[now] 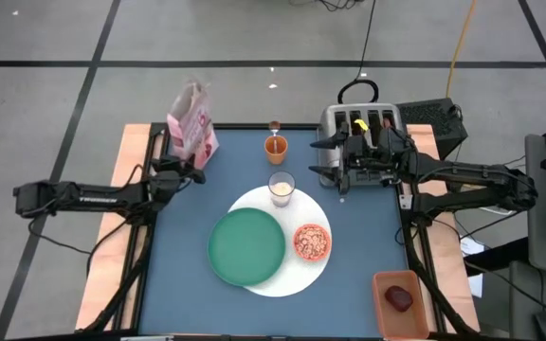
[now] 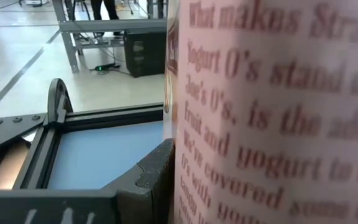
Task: Arrange a breakfast setting
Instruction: Pour the cereals from the cereal box into the orange bowl
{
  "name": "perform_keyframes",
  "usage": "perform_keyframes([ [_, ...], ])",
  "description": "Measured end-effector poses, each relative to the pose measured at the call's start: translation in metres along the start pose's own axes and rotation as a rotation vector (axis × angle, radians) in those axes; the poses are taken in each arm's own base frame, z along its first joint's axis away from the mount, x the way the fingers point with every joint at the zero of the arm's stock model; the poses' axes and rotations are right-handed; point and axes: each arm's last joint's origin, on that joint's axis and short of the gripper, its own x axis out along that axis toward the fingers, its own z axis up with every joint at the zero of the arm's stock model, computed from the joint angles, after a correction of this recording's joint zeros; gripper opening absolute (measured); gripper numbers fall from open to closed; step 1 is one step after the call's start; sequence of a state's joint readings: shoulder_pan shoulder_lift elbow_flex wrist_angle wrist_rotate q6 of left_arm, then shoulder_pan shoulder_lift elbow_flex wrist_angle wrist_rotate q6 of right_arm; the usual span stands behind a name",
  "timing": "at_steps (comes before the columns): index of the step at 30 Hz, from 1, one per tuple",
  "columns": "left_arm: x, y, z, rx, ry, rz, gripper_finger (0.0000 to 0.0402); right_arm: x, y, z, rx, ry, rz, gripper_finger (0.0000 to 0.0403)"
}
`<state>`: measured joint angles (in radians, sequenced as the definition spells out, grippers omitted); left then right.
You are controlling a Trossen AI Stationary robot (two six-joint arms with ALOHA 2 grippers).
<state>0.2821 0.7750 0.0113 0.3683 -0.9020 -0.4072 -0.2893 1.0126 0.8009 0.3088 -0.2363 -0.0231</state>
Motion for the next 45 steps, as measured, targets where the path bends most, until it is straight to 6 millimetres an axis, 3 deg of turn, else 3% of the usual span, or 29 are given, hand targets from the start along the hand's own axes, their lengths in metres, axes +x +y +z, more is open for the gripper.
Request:
perform_keyframes([
  [35, 0.001, 0.001, -0.010, 0.013, 0.088, -0.025, 0.0145, 0.000, 0.000, 0.000, 0.000, 0.000, 0.001, 0.0299],
  [39, 0.001, 0.001, -0.010, 0.017, 0.093, -0.029, 0.0165, 0.000, 0.000, 0.000, 0.000, 0.000, 0.001, 0.0299],
  [45, 0.000, 0.002, -0.013, 0.033, 0.118, -0.042, 0.0228, 0.000, 0.000, 0.000, 0.000, 0.001, 0.001, 0.0299],
])
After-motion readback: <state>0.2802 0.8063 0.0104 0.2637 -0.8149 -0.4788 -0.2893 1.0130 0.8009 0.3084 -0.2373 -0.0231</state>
